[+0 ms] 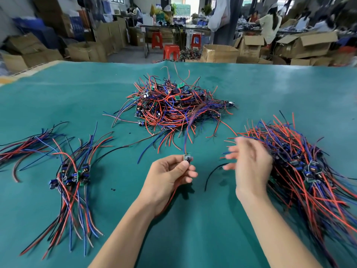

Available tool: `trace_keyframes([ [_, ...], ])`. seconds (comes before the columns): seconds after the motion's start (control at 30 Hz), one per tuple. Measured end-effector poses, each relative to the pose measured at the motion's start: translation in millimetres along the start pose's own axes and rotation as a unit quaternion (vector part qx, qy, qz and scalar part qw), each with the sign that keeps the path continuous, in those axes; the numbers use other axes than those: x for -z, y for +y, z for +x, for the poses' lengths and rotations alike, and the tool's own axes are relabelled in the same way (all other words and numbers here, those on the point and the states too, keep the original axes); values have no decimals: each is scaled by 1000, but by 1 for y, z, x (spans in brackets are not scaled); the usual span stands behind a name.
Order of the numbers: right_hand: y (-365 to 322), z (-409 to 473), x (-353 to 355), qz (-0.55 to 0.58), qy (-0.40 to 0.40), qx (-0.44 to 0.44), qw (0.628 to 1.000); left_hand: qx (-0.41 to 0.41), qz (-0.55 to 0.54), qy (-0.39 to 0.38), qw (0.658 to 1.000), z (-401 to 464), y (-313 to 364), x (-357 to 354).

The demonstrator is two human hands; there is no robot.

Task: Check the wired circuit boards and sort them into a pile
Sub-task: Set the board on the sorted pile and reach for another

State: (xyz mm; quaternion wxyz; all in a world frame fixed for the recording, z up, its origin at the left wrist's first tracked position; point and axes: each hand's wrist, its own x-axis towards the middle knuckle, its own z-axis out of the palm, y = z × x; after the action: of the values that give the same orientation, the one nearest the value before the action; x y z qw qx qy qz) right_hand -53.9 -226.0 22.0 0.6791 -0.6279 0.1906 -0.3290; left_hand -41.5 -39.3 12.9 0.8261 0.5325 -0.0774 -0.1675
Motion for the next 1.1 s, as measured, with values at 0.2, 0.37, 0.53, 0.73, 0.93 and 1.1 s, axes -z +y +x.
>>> trace_keyframes([
  [0.2, 3, -33, -21, -218, -300, 85, 925, -25, 92, -36, 995, -1, -4, 0],
  [0.37, -2, -26, -12, -161, -309, 77, 934, -9, 97, -38, 994, -2, -2, -1],
  [0.53, -3, -21, -12, -97, -188, 41, 976, 39, 125, -98, 987, -4, 1, 1],
  [0.73, -12, -15, -10, -13, -117, 8, 993, 54, 163, -137, 976, -7, 7, -1],
  [0.93, -39, 5, 8, 57, -18, 3, 998, 57, 183, -166, 967, -9, 4, -7],
  [1.1, -93, 41, 61, 13, -26, 76, 997, 43, 165, -124, 977, -6, 1, -6],
])
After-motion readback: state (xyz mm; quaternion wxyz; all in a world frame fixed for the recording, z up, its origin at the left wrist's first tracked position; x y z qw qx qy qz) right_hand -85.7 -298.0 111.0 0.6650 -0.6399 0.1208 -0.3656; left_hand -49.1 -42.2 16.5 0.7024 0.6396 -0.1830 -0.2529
